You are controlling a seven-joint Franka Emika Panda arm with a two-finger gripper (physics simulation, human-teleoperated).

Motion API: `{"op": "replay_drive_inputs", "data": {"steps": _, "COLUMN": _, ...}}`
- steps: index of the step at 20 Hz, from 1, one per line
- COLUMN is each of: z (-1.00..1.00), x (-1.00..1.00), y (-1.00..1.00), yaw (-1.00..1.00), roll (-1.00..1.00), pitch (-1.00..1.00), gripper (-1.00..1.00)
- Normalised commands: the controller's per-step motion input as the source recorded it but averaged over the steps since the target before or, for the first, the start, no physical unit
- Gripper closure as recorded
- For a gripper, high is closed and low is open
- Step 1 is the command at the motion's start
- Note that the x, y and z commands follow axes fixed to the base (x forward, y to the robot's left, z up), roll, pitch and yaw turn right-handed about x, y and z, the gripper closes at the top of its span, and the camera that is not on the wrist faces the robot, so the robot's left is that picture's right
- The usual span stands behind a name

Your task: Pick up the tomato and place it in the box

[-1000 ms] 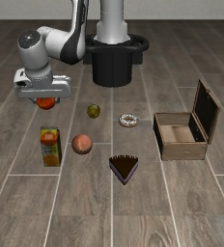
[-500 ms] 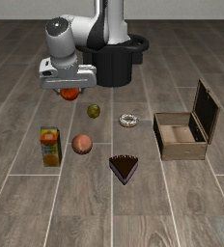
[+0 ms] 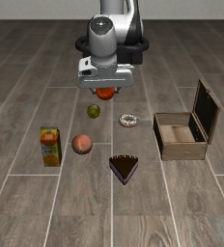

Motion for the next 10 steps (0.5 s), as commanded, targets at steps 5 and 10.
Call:
{"op": "replay_drive_inputs", "data": {"steps": 5, "z": 0.0, "x": 0.0, "y": 1.0, "yaw": 0.0, "roll": 0.0, "pitch": 0.0, "gripper": 1.0}}
{"op": "replay_drive_inputs", "data": {"steps": 10, "z": 0.0, "x": 0.0, "y": 1.0, "yaw": 0.0, "roll": 0.0, "pitch": 0.0, "gripper": 1.0}}
